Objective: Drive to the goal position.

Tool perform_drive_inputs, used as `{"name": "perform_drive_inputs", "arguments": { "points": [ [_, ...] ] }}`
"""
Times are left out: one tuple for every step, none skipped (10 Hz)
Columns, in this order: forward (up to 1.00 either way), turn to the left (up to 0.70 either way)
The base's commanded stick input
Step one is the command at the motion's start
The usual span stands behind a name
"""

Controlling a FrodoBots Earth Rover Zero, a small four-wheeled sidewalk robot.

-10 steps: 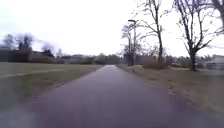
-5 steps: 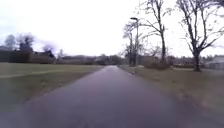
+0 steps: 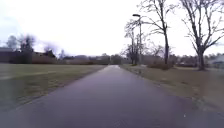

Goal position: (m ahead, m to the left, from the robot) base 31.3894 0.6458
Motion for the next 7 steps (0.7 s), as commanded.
{"name": "perform_drive_inputs", "arguments": {
  "points": [
    [1.0,-0.38],
    [1.0,-0.39],
    [1.0,-0.4],
    [1.0,-0.36],
    [1.0,-0.13],
    [1.0,0.0],
    [1.0,0.0]
  ]
}}
